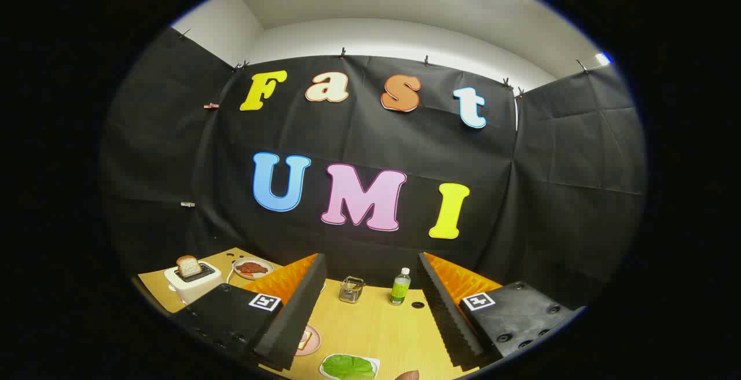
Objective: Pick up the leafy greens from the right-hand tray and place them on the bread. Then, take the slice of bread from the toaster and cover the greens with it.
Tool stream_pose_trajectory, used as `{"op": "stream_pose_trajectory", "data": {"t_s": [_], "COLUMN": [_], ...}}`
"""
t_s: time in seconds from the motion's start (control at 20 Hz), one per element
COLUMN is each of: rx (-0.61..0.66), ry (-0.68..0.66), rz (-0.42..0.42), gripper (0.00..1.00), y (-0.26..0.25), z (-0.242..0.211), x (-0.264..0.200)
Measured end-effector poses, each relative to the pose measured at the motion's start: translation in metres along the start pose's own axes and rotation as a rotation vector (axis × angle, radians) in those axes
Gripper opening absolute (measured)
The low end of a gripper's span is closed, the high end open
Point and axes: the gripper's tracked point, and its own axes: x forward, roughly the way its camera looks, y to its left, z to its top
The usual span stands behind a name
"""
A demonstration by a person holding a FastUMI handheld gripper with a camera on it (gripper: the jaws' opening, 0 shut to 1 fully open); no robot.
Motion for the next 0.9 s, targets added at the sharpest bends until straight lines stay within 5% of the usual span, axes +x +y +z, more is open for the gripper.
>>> {"op": "stream_pose_trajectory", "data": {"t_s": [0.9], "rx": [-0.001], "ry": [0.026], "rz": [0.034], "gripper": [0.97], "y": [0.0038], "z": [-0.0012], "x": [0.0038]}}
